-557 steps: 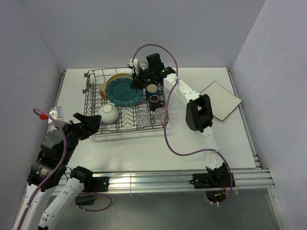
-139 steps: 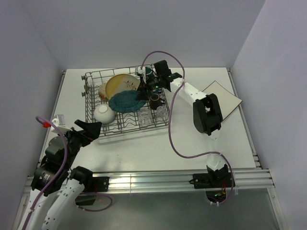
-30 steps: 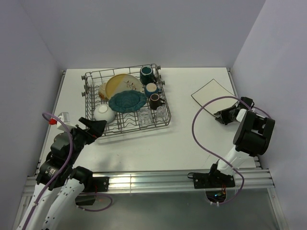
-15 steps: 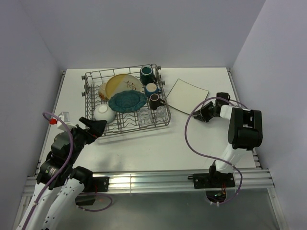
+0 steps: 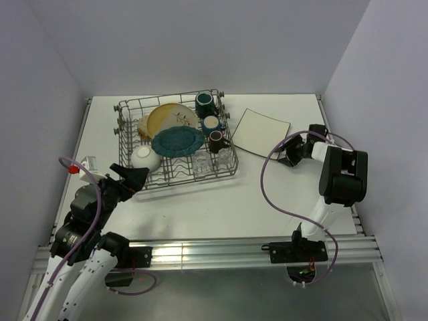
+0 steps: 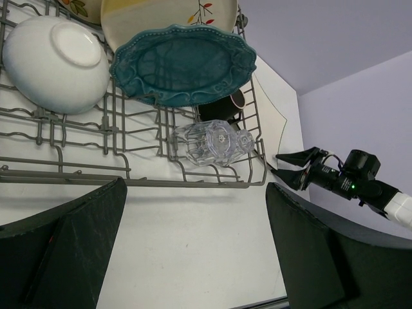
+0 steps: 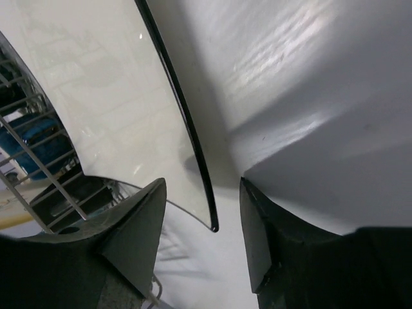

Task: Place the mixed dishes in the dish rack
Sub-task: Grab a plate with the right arm

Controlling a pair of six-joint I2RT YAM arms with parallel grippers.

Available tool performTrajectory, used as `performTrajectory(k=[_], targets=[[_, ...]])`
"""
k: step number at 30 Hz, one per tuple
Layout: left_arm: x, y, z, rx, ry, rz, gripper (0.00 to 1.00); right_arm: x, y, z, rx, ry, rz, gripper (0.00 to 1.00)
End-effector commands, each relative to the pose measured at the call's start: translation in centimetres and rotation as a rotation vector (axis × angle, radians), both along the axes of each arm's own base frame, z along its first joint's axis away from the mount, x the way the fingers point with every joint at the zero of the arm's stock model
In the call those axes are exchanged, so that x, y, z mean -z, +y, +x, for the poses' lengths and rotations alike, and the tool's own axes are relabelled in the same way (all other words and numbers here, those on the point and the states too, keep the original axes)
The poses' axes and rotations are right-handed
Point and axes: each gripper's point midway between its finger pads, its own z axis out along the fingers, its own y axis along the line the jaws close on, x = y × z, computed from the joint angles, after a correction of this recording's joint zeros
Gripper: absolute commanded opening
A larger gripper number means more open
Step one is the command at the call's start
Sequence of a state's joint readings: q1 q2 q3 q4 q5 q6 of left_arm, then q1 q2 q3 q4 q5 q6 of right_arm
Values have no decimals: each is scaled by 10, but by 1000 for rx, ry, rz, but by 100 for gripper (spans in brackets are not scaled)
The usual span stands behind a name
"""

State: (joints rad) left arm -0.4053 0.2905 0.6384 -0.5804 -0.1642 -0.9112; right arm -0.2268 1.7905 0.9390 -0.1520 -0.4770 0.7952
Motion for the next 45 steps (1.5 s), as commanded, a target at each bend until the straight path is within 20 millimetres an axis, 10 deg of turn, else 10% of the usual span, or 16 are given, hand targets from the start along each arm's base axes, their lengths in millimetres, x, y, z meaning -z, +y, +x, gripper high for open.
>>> performTrajectory(k=[1,26,32,45], targets=[[-23,-3,0,15,-64,-27,97,7,-32,2,-25,4,-112,57],[-43,-16,8,57,-89,-68,94,37,0,15,-103,7,217,36],[-51,-26,12,100,-108,-85,94,35,1,19,-115,-39,275,10],[-82,-73,33,286,-182,-211,94,-82,7,34,-90,-352,557,0]])
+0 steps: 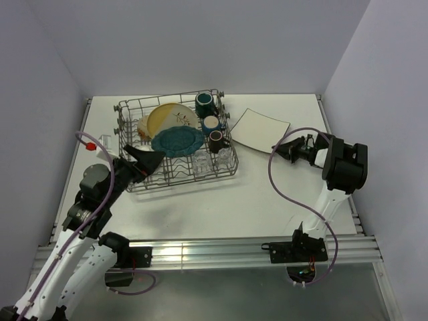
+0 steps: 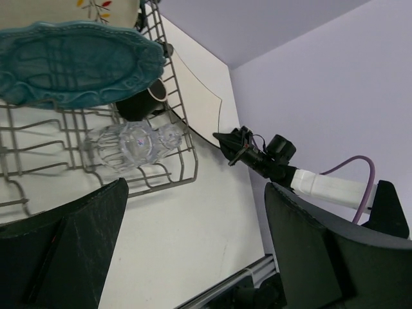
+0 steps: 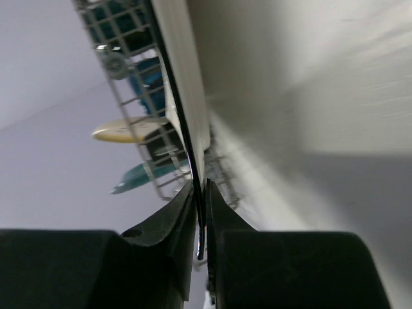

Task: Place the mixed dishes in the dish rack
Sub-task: Grab a plate with the right arm, then pass the plate from the right arm to the left

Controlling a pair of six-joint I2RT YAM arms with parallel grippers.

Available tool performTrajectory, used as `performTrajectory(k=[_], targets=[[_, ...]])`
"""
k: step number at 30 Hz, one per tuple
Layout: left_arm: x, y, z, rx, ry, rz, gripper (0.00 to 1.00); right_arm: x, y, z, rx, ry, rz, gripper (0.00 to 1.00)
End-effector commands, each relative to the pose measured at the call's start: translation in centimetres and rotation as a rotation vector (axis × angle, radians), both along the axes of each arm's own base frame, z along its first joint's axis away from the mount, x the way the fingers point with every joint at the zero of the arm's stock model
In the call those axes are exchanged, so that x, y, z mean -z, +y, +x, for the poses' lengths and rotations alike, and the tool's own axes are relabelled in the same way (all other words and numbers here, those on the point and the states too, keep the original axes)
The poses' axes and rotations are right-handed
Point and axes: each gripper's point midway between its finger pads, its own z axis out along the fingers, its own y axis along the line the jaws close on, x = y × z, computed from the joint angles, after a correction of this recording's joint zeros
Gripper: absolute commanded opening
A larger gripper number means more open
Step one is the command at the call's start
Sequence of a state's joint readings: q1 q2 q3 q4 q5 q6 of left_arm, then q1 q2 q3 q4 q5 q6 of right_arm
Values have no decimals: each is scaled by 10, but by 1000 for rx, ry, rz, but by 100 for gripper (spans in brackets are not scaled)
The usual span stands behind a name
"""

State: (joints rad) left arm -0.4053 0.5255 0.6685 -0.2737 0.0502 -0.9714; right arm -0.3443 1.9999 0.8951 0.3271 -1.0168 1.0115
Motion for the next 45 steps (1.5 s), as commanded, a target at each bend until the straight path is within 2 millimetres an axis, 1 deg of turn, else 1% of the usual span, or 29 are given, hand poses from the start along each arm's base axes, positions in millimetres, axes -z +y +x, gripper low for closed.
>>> performTrajectory(k=[1,3,4,6,7,9,10,12,13,15,16,18,19,21,22,24,25,27,28,30,31,33,34,36,38,39,42,43,45], targets=[[-42,-21,6,91,-111,-91,94,-68,-8,13,25,-149,83,0],[-50,-28,10,110,-130,-111,93,-76,-10,14,42,-138,121,0],[-47,-35,15,123,-116,-109,92,-84,-12,15,46,-165,121,0],[-47,-40,24,109,-101,-106,90,-89,-12,15,56,-158,143,0],[-45,-52,28,125,-80,-92,90,-95,-12,15,60,-167,152,0],[-52,-66,34,139,-109,-63,90,-100,-12,15,64,-174,158,0],[-53,-81,39,154,-99,-38,90,-102,-12,15,64,-184,157,0],[-52,-104,37,215,-107,13,90,-103,-11,14,65,-182,164,0],[-50,-117,46,232,-92,38,90,-104,-11,13,64,-182,166,0],[-48,-132,52,260,-99,83,90,-108,-10,13,67,-186,174,0],[-43,-147,59,282,-87,107,90,-110,-10,12,66,-192,176,0],[-37,-163,64,317,-87,148,90,-114,-10,11,67,-195,185,0],[-32,-177,74,333,-73,163,90,-115,-10,11,67,-199,188,0],[-27,-193,80,363,-62,175,90,-119,-10,9,67,-202,191,0],[-22,-208,88,377,-42,176,90,-119,-8,8,66,-197,197,0],[-16,-225,94,386,-5,156,89,-121,-7,5,63,-201,199,0],[-9,-238,103,389,17,152,89,-121,-7,4,65,-199,200,0],[-1,-257,104,405,62,123,90,-123,-6,2,63,-199,205,0],[9,-270,113,407,88,115,90,-123,-6,1,63,-196,208,0],[15,-289,116,421,133,60,90,-125,-6,0,62,-199,210,0],[24,-302,125,423,156,49,90,-124,-6,-1,65,-194,215,0],[32,-316,133,420,202,11,90,-127,-6,-2,65,-199,218,0],[39,-326,141,418,220,-1,90,-127,-6,-3,67,-194,224,0],[50,-338,153,391,270,-44,89,-130,-6,-4,66,-200,226,0],[53,-348,158,390,294,-80,89,-130,-7,-5,73,-195,232,0],[60,-353,164,382,309,-89,89,-132,-7,-5,71,-204,230,0],[72,-362,170,362,374,-124,89,-134,-7,-8,76,-201,238,0],[80,-361,170,347,418,-117,88,-135,-7,-8,76,-203,240,0],[90,-365,171,339,453,-119,88,-136,-8,-8,78,-202,247,0]])
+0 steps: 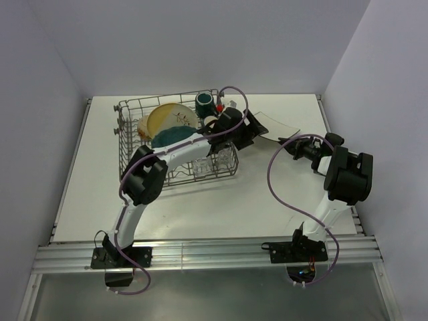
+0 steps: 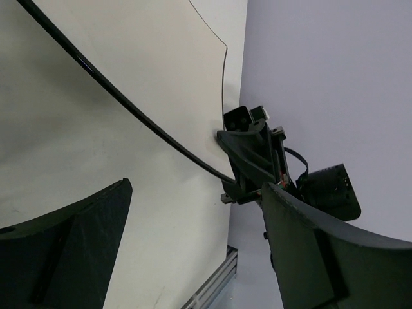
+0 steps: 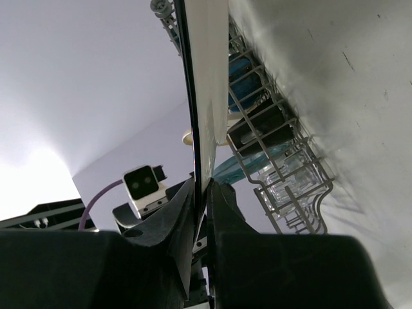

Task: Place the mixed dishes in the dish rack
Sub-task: Pass the plate from the right arm to the left

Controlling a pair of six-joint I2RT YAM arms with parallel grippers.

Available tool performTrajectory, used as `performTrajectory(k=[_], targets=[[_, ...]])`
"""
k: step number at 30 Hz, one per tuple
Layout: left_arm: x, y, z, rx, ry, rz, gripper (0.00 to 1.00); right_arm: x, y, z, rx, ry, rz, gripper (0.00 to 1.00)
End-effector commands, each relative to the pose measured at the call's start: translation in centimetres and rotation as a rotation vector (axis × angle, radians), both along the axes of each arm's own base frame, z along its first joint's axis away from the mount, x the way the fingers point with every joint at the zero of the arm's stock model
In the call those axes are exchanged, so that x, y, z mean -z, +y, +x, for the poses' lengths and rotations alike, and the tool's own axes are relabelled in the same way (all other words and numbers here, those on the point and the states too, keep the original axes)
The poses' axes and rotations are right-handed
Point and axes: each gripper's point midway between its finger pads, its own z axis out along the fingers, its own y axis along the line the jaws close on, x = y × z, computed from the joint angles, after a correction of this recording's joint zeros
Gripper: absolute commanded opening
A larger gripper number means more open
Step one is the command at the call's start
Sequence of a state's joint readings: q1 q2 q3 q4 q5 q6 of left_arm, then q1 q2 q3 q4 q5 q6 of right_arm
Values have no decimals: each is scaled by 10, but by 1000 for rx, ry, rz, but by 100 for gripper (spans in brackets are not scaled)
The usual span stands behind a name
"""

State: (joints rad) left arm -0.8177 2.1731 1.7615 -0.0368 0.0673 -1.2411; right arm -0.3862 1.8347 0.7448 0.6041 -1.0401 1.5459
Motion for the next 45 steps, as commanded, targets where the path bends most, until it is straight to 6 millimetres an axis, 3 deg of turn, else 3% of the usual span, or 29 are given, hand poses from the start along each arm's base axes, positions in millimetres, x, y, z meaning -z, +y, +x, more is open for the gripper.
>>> performTrajectory(k=[1,5,12,19,21,25,29,34,41,45], targets=[[-22,-12,6,-31,56,-81,88,-68,3,-6,-81,-276,-57,0],[-12,-21,15,-57,97,-106,80,-68,5,-8,-84,-274,-51,0],[21,-33,34,-91,178,-135,69,-71,8,-14,-90,-273,-44,0],[25,-29,52,-119,166,-125,64,-72,11,-21,-97,-271,-40,0],[21,-30,56,-112,152,-145,54,-72,12,-23,-99,-267,-38,0],[12,-36,60,-91,125,-181,45,-69,14,-29,-112,-264,-52,0],[2,-39,59,-65,103,-212,22,-69,14,-32,-119,-268,-68,0],[-28,-40,60,-28,26,-267,2,-67,12,-32,-130,-279,-92,0],[-68,-34,54,18,-97,-323,0,-65,7,-33,-148,-311,-143,4],[-90,-33,48,49,-144,-349,0,-66,6,-32,-169,-345,-177,15]])
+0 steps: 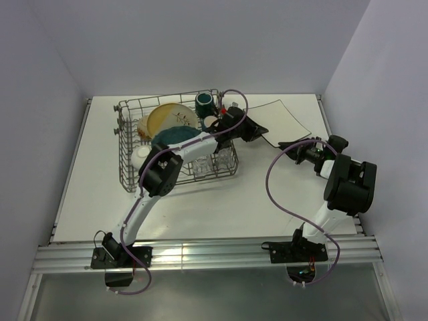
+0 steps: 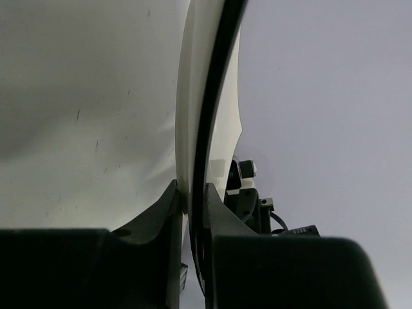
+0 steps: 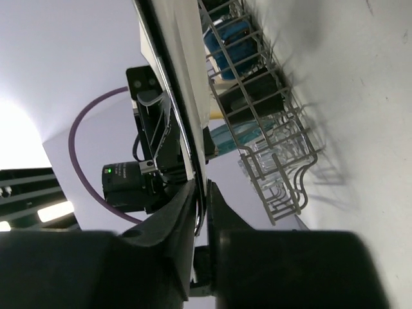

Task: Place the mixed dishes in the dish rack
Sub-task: Pass the plate from the right arm to the left, then pass the plate from the left arm to the right

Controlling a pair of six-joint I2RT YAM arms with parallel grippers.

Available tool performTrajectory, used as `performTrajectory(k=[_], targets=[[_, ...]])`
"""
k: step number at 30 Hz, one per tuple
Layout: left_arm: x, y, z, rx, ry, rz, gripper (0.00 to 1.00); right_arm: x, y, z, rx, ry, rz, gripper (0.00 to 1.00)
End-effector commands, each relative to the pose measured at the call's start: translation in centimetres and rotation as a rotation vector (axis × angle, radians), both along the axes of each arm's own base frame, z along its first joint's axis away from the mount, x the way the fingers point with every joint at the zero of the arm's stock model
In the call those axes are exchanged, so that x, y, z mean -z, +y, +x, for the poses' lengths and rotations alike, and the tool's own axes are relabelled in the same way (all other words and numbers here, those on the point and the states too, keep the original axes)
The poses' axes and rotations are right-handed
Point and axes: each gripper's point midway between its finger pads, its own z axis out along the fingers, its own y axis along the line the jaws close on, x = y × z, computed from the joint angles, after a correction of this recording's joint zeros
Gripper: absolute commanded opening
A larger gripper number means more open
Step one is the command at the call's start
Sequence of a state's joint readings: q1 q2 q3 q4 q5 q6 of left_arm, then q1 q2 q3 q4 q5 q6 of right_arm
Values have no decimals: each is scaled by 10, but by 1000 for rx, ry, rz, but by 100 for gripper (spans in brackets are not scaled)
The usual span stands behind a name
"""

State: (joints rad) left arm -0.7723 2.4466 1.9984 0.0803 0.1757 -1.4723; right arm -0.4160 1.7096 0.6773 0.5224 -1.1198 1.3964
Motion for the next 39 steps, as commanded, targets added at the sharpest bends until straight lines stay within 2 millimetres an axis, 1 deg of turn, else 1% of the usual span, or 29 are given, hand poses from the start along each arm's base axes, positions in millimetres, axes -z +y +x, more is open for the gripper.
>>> performTrajectory(k=[1,2,4,5,7,8,10,11,12,13,14,15,18,19,20,21,23,24,25,26,28,29,31,32,33,35,37,38,39], targets=[[-121,4,-1,48,-311,-131,0,-51,0,1,-102,-265,-115,22],[-127,6,-1,48,-324,-134,0,-52,0,0,-109,-275,-121,24],[-133,8,-2,51,-350,-126,0,-54,0,0,-120,-302,-144,30],[-140,9,-4,50,-364,-129,0,-56,0,0,-129,-314,-151,31],[-147,11,-5,52,-398,-121,0,-60,1,-1,-142,-344,-172,35],[-158,13,-6,51,-419,-125,0,-60,1,-2,-146,-352,-180,36],[-164,17,-5,44,-447,-99,0,-63,2,-3,-162,-370,-196,37],[-176,19,-6,42,-470,-102,0,-64,2,-4,-166,-378,-205,38],[-180,21,-5,37,-482,-93,0,-65,2,-5,-175,-389,-222,41],[-181,21,-6,37,-495,-75,0,-69,3,-6,-180,-403,-238,43],[-191,24,-7,32,-511,-76,0,-74,2,-5,-184,-420,-256,44],[-194,26,-6,27,-520,-68,0,-71,2,-7,-195,-416,-267,46],[-203,33,-5,14,-545,-52,0,-77,3,-9,-214,-442,-288,51],[-204,34,-4,11,-551,-46,0,-78,4,-10,-221,-443,-290,58],[-209,38,-5,7,-559,-48,0,-81,3,-9,-226,-455,-302,60],[-212,39,-5,4,-566,-47,0,-77,4,-12,-239,-452,-314,63],[-221,44,-6,-2,-588,-47,0,-82,4,-13,-250,-473,-337,64],[-224,45,-6,-3,-602,-43,0,-80,5,-15,-265,-475,-350,71],[-228,47,-7,-4,-616,-41,0,-81,6,-16,-276,-485,-368,95],[-237,50,-9,-7,-642,-37,0,-79,6,-20,-309,-493,-421,100],[-247,55,-10,-12,-671,-33,0,-77,7,-25,-370,-511,-508,100],[-258,59,-12,-16,-692,-39,0,-79,5,-30,-427,-539,-614,100],[-270,64,-14,-15,-729,-29,0,-84,9,-35,-472,-586,-686,100],[-283,68,-16,-19,-752,-38,0,-88,7,-34,-494,-648,-759,100],[-289,70,-19,-11,-771,-37,0,-87,5,-36,-503,-638,-802,100],[-304,78,-23,-13,-801,-47,0,-101,2,-34,-514,-713,-906,100],[-314,83,-29,-1,-834,-58,0,-111,-2,-32,-518,-758,-1008,100],[-321,88,-33,0,-847,-61,0,-121,-4,-28,-535,-832,-1088,100],[-324,90,-38,18,-868,-58,0,-126,-7,-25,-542,-861,-1157,100]])
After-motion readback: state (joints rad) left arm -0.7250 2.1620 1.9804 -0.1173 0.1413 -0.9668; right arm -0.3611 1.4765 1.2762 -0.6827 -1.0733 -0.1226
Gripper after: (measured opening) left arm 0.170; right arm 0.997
